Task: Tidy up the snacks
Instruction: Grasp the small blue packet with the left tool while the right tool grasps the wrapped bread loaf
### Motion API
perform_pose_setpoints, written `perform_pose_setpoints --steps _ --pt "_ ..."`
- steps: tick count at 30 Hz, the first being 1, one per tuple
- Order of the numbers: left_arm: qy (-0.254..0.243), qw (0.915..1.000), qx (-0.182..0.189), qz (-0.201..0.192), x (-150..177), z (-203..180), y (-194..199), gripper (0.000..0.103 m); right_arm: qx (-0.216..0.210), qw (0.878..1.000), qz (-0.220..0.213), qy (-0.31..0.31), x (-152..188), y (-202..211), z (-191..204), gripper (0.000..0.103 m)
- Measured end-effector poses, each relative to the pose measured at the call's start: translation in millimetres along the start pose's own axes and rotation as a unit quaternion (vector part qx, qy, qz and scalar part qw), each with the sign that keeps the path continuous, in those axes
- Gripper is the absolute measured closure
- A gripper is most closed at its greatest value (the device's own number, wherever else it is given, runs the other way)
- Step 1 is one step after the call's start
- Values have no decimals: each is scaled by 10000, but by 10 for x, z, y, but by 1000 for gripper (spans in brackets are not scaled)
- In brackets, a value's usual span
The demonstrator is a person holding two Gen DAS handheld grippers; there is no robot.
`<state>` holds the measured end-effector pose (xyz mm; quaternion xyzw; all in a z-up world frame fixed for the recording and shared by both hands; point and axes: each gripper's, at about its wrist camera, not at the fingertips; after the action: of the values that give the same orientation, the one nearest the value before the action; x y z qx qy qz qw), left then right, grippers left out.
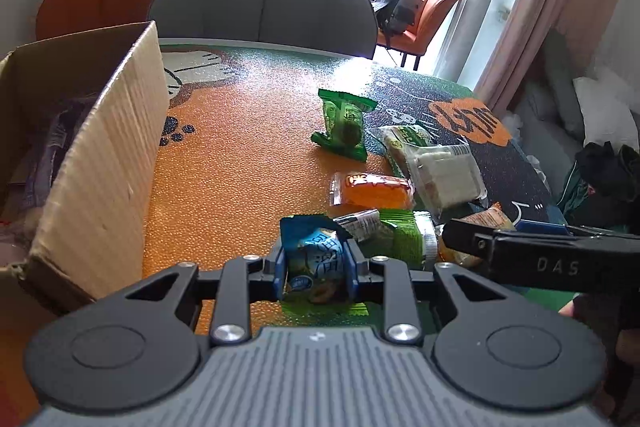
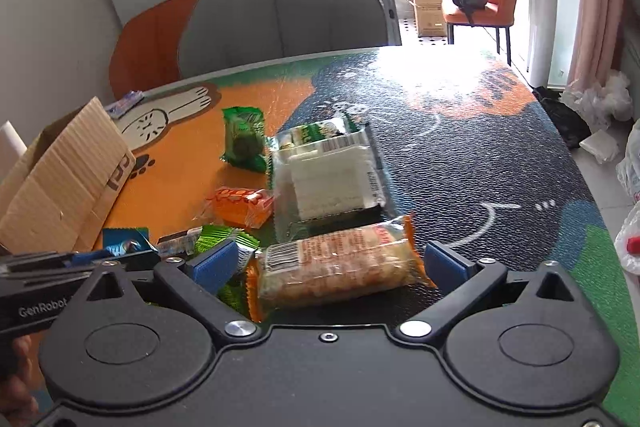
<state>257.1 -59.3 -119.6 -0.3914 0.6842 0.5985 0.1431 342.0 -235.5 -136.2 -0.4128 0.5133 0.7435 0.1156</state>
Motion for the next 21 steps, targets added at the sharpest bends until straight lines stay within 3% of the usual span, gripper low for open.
perform_pose_setpoints --steps 5,13,21 --pt "81 10000 19 11 2 62 -6 75 288 9992 69 261 11 -100 100 1" --pt "141 9998 106 -36 10 88 45 75 370 9988 61 308 46 -34 92 24" --pt "85 9998 169 -31 46 33 69 75 535 9981 82 286 121 100 19 27"
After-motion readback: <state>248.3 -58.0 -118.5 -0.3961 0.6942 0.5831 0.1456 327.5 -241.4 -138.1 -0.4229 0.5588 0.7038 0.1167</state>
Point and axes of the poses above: each gripper's, at about its wrist camera, not at the fingertips, and y roughly against the way its jaws point, z to its left, x to its underside, and after that the axes turned 6 degrees about y, right-handed
